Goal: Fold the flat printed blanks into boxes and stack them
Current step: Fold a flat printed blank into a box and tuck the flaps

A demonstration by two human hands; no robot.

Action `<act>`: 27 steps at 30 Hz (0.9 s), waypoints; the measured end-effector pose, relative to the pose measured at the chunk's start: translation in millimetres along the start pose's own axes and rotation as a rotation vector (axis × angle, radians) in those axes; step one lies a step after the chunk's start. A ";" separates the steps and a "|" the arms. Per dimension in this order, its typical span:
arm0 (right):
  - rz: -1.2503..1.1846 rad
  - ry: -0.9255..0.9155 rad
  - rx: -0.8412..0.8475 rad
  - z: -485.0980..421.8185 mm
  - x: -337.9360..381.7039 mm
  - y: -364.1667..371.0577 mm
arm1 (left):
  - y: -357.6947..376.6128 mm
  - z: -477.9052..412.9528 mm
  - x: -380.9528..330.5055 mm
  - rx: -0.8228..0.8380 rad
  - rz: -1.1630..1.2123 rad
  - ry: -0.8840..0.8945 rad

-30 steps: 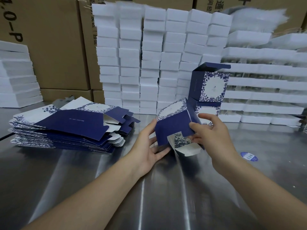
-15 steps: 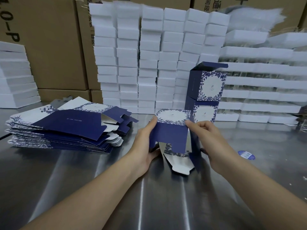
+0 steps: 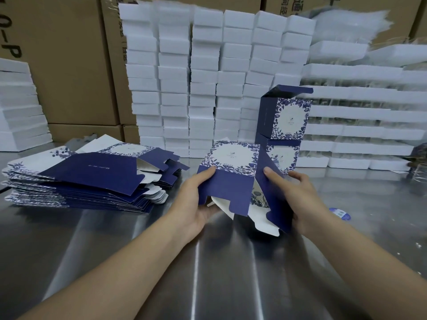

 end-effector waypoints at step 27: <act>0.273 -0.450 0.268 4.6 26.6 19.6 | -9.9 0.3 -15.8 -0.042 -0.361 -0.015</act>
Point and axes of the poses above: each hand's wrist, its own z-axis away from the middle knuckle, its own y-axis out of the palm, x = y × z, the point moved 5 cm from there along -z, towards the middle knuckle, and after that the axes turned 4 degrees about y, right-handed, at the moved point
